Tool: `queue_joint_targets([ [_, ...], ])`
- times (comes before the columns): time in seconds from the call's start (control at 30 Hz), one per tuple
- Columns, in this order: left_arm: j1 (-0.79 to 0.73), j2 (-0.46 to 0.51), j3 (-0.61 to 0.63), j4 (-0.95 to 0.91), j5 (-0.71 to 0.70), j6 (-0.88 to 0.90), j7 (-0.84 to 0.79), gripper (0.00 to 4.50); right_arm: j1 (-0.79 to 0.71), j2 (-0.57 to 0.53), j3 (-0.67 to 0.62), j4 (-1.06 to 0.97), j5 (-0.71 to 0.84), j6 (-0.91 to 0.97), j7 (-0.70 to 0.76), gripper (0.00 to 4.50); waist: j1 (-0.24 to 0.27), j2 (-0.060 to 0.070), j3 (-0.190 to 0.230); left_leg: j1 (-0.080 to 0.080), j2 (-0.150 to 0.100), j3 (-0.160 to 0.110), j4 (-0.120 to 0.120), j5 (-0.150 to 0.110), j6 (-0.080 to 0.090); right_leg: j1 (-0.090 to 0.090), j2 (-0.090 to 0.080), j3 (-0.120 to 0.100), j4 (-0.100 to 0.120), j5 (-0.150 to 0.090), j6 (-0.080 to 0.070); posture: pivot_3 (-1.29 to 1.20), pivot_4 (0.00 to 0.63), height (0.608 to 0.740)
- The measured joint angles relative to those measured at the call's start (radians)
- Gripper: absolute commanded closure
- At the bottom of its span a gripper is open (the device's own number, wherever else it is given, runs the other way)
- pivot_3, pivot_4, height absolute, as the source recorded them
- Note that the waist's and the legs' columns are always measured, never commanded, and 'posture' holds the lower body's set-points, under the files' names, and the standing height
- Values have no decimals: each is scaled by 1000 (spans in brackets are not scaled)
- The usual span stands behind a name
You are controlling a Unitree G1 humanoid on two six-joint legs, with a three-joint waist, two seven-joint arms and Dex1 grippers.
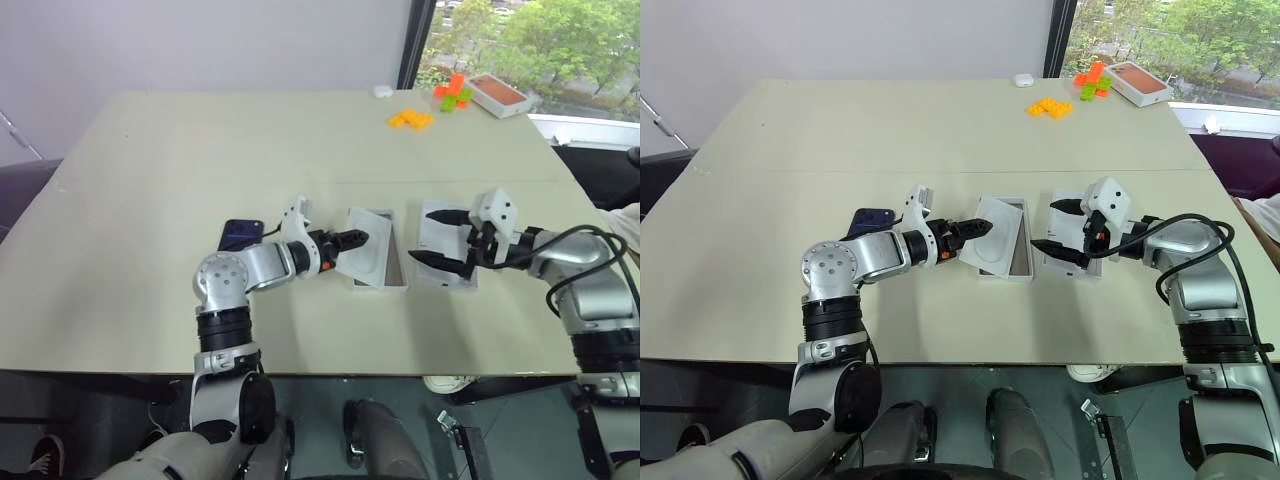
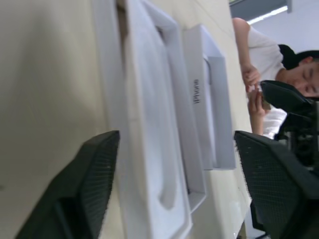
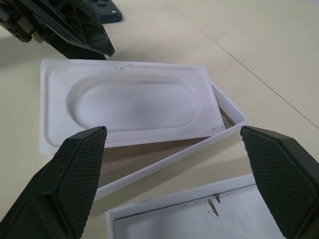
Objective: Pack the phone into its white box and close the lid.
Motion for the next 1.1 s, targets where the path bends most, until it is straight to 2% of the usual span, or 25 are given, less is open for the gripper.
queue_joint_targets([
  [0.13, 8, 122, -75, -59, 20, -57, -110, 632, -4, 18, 3, -1, 6, 55, -9, 0, -3, 0, 0, 1, 1, 0, 0, 0, -1, 0, 1, 0, 1, 0, 0, 0, 150, 740],
  [0.3, 31, 256, -101, -100, 39, -172, -257, 632, -46, 63, 16, -43, 22, 146, -56, 0, -3, 0, 0, 1, 1, 0, 0, 1, -1, 0, 0, 0, 1, 0, 0, 0, 150, 740],
  [0.4, 38, 340, -107, -100, 63, -250, -335, 571, -70, 111, 36, -85, 23, 184, -102, 851, -1, 0, 0, 0, 1, -1, 0, 1, -1, -1, 0, 0, 0, 0, 0, 0, 150, 740],
  [0.53, 84, 470, -154, -131, 105, -350, -478, 571, -106, 165, 54, -113, 6, 198, -182, 2887, -2, 0, 0, -1, 0, 0, -1, 0, 0, -2, 0, 0, 0, 0, 0, 0, 150, 740],
  [0.57, 100, 502, -171, -143, 119, -369, -515, 571, -111, 168, 68, -121, -11, 200, -202, 3551, -1, 1, 0, -1, 1, 0, -1, 0, 1, -2, -1, 0, 0, 0, -1, 0, 150, 740],
  [0.63, 155, 574, -209, -166, 155, -445, -612, 571, -121, 174, 120, -122, -62, 213, -239, 4475, -1, 1, 0, -2, 1, 0, -1, -1, 1, -3, -1, 0, 0, 0, -1, 0, 150, 740],
  [0.83, 298, 754, -264, -192, 279, -692, -858, 571, -123, 165, 249, -119, -185, 261, -274, 4475, 0, 1, 0, -3, 1, 1, -2, -5, 9, -4, -1, 0, -2, 0, -1, 0, 150, 740],
  [0.97, 342, 765, -268, -192, 332, -825, -924, 571, -124, 154, 323, -135, -226, 294, -238, 4475, 2, 1, 0, -4, 1, 1, -2, -7, 12, -3, -2, 0, -6, 0, -1, 0, 150, 740],
  [1.1, 327, 741, -268, -187, 343, -847, -920, 571, -158, 121, 365, -143, -262, 304, -192, 4475, 0, 1, 0, -4, 1, 2, -1, -7, 14, -2, -2, -1, -7, 0, -1, 0, 150, 740],
])
